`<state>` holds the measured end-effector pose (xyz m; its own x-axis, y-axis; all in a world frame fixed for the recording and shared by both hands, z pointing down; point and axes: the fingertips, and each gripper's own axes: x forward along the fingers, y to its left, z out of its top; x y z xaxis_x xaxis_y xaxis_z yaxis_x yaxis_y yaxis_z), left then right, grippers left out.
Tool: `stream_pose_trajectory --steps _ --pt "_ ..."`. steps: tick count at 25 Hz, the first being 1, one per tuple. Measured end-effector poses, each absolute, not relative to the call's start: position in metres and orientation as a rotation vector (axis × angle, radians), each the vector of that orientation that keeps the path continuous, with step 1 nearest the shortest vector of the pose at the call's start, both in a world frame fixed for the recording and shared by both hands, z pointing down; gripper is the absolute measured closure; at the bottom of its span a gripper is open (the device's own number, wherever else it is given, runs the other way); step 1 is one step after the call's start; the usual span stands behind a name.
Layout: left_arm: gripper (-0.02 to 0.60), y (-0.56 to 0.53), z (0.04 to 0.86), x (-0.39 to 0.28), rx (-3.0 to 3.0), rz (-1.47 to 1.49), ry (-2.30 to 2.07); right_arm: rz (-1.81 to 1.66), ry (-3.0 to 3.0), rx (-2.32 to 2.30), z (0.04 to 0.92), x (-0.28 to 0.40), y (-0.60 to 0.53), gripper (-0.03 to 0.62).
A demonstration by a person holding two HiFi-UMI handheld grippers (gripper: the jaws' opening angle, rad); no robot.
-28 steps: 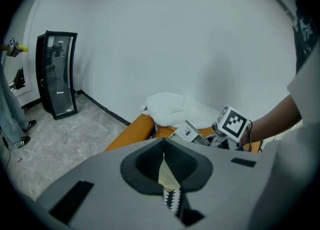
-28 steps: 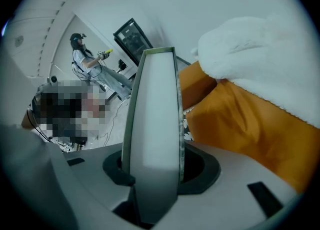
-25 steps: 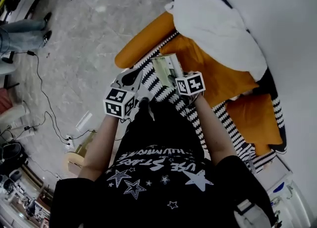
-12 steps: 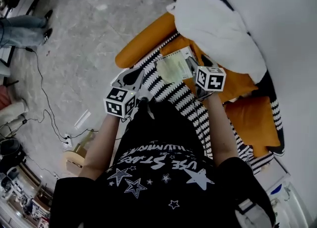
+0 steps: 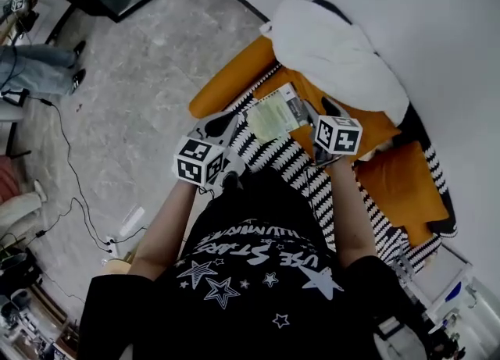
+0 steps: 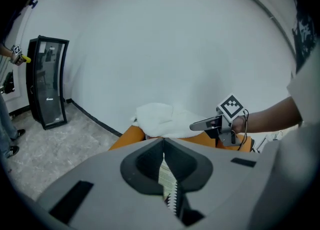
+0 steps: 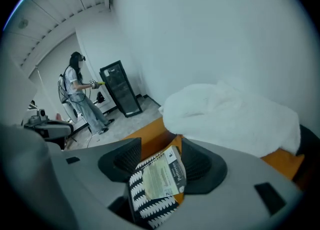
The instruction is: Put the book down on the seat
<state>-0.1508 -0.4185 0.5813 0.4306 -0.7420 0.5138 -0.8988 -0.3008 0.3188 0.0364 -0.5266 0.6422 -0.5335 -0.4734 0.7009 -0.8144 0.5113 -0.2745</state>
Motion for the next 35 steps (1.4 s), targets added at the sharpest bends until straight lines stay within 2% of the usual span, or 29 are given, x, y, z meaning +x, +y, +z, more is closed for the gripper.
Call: stream_pose_trajectory --steps 13,21,35 --pt "0.572 -0.351 0.533 -0.153 2.299 0.321 -1.304 0.777 -2.257 1.187 0.588 0.041 -0.412 0.435" --pt "0.572 -0.313 0.506 -0.149 2.384 0.281 -1.260 0.713 -2.255 1.273 0.564 0.045 -0.345 0.534" --pt "0.572 -0.262 0.515 -0.118 2.444 0.277 -1.107 0.695 -2.185 1.395 0.555 0.082 -0.250 0.560"
